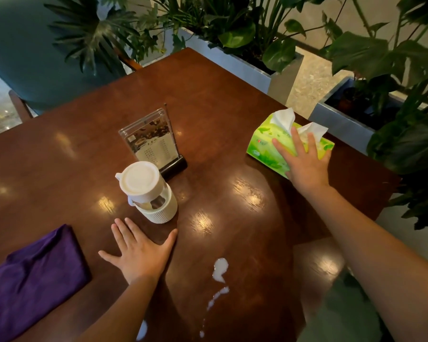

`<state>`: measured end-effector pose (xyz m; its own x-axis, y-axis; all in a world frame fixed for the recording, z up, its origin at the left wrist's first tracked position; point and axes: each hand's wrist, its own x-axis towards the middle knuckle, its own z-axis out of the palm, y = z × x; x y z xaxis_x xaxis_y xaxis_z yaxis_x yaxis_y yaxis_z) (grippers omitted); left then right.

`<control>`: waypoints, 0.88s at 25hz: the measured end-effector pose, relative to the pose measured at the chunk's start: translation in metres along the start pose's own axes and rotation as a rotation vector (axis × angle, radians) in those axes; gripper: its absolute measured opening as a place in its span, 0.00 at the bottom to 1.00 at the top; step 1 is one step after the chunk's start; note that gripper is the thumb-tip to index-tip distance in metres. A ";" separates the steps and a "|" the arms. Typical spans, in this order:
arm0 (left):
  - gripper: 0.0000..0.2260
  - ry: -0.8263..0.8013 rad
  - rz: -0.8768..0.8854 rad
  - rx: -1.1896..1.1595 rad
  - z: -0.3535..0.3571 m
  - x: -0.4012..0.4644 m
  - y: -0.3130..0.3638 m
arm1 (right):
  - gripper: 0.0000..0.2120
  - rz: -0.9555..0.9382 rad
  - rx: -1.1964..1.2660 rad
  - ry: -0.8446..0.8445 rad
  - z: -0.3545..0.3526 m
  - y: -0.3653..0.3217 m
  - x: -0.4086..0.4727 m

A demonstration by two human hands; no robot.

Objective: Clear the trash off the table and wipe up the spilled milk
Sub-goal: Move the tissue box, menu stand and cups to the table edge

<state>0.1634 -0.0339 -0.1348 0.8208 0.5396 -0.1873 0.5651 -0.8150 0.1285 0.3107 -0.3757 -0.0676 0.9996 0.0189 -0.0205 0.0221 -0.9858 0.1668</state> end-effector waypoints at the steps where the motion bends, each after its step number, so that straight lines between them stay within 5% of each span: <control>1: 0.55 0.005 0.003 0.002 0.000 0.000 0.000 | 0.44 0.006 0.011 -0.010 -0.002 0.004 0.004; 5: 0.55 -0.005 0.004 -0.001 -0.003 0.000 0.000 | 0.41 0.080 0.008 -0.045 -0.016 -0.008 0.001; 8: 0.54 -0.008 -0.001 -0.013 -0.006 -0.002 0.002 | 0.37 0.122 0.132 0.120 -0.036 -0.050 -0.009; 10: 0.54 -0.016 -0.006 -0.021 -0.009 -0.002 0.002 | 0.35 0.016 0.385 0.275 -0.061 -0.089 -0.004; 13: 0.54 -0.027 -0.001 -0.017 -0.008 -0.001 0.001 | 0.39 -0.268 0.889 0.207 -0.108 -0.144 0.016; 17: 0.54 -0.023 0.003 -0.010 -0.006 0.000 -0.001 | 0.36 -0.697 0.586 0.300 -0.140 -0.188 0.037; 22: 0.55 -0.034 -0.013 0.025 -0.004 0.001 0.000 | 0.13 -0.781 0.649 0.282 -0.146 -0.200 0.051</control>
<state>0.1645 -0.0319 -0.1309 0.8096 0.5433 -0.2223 0.5734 -0.8130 0.1015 0.3599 -0.1535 0.0423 0.6816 0.6432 0.3490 0.7313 -0.5821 -0.3555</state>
